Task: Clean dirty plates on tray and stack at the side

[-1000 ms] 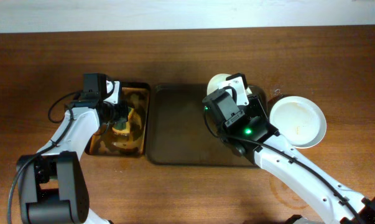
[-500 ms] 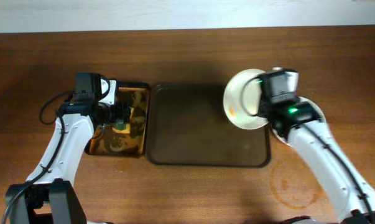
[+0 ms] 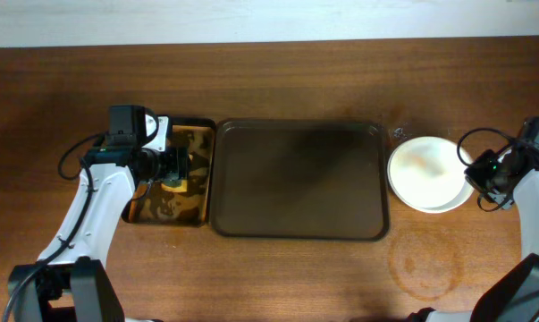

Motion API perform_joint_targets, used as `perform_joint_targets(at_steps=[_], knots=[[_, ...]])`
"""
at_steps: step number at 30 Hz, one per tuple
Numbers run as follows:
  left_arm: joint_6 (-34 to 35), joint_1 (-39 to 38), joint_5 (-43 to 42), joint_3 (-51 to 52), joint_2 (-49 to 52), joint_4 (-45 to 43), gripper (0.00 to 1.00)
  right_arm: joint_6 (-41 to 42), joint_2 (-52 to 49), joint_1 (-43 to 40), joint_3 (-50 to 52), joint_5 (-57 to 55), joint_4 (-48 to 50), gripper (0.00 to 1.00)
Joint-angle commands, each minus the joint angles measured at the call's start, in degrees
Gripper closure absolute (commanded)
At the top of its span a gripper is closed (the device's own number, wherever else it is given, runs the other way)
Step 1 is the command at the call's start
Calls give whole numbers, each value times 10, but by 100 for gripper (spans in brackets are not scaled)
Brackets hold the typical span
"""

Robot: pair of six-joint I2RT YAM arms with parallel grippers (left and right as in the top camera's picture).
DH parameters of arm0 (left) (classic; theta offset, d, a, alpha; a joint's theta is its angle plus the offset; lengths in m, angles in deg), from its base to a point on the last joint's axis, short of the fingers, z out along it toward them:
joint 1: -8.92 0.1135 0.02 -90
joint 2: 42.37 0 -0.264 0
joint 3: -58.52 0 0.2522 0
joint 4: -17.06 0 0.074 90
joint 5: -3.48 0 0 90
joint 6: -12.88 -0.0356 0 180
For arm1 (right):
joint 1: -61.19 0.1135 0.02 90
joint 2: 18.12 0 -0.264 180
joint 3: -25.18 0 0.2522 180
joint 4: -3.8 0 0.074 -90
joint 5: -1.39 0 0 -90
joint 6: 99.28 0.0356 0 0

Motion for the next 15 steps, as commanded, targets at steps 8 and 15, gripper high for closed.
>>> perform_joint_targets(at_steps=[8, 15], knots=[[3, 1, 4, -41, -19, 21, 0, -175, 45, 139, -19, 193, -13, 28], [28, 2, 26, -84, -55, 224, 0, -180, 88, 318, -44, 46, -102, 2]])
